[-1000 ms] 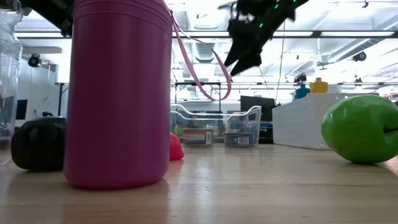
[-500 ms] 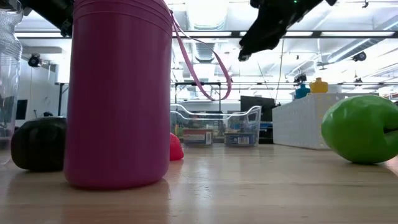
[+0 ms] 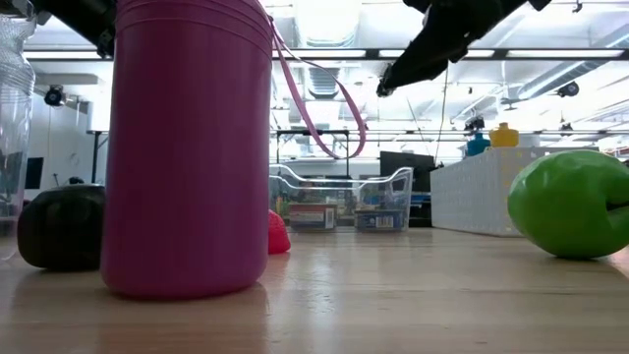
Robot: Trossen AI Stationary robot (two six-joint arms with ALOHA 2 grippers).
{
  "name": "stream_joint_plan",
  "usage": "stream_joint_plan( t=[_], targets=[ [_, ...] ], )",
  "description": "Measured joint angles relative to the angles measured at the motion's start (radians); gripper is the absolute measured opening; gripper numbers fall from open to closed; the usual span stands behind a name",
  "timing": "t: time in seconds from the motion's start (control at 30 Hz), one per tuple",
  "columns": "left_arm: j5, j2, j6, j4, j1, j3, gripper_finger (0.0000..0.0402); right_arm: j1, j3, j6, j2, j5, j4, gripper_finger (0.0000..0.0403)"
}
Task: Pick & Place Food Item
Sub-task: Put the black water bottle into the white bin
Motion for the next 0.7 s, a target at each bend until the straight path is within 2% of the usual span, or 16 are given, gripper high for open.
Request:
stream_joint_plan(
  t=[0.17,0.37,0.5,0.7],
  targets=[
    [0.005,-0.002,0.034,-0.005,0.0,0.006,0.0175,-0.002,0.002,0.0,0.0,0.003,0.002,0.0348],
    [0.189,-0.018,0.087,-0.064,-0.002,0.13,0.0173,-0.002,-0.001,0.0,0.0,0.001,0.001,0.0354],
    [0.26,-0.013,0.065,-0.215,-0.024,0.246,0.0175,-0.002,-0.001,0.0,0.0,0.0,0.001,0.035],
    [0.266,-0.012,-0.084,-0.451,-0.153,0.393,0.0171,-0.002,-0.005,0.001,0.0,0.001,0.0,0.0341]
  ],
)
